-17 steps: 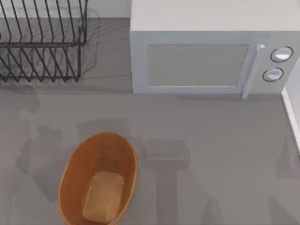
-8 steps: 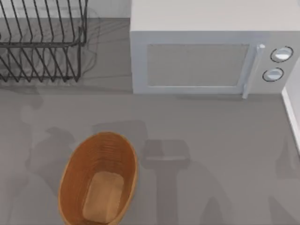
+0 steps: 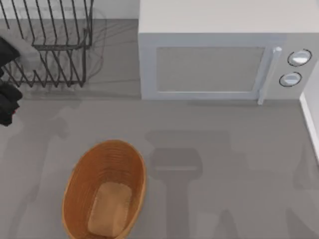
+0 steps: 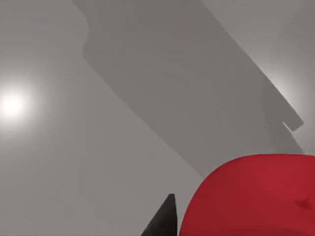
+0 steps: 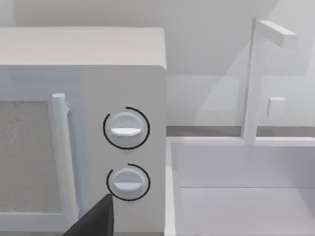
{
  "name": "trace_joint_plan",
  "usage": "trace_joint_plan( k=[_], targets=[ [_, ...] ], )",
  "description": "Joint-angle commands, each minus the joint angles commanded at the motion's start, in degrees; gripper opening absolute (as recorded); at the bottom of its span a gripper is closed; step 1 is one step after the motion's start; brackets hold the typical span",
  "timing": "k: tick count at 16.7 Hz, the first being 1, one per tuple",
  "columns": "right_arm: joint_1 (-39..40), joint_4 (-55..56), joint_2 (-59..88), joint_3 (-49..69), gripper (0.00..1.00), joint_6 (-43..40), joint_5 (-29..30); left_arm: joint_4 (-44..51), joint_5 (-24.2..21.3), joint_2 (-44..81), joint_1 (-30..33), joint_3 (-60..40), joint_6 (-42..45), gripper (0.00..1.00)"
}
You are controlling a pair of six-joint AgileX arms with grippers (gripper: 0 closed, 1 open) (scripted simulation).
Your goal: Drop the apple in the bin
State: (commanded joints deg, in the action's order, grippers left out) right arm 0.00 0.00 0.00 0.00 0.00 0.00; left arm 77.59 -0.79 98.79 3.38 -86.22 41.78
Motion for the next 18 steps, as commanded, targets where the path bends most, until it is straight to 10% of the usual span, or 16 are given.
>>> trace_joint_plan(
  k=[11,18],
  targets=[
    [0.0,0.0,0.0,0.0,1.00,0.0,0.0,-0.4,-1.9,-6.7,27.9,7.3,-65.3,0.00],
    [0.0,0.0,0.0,0.0,1.00,0.0,0.0,-2.0,-1.8,-10.3,35.4,9.4,-79.1,0.00]
  ],
)
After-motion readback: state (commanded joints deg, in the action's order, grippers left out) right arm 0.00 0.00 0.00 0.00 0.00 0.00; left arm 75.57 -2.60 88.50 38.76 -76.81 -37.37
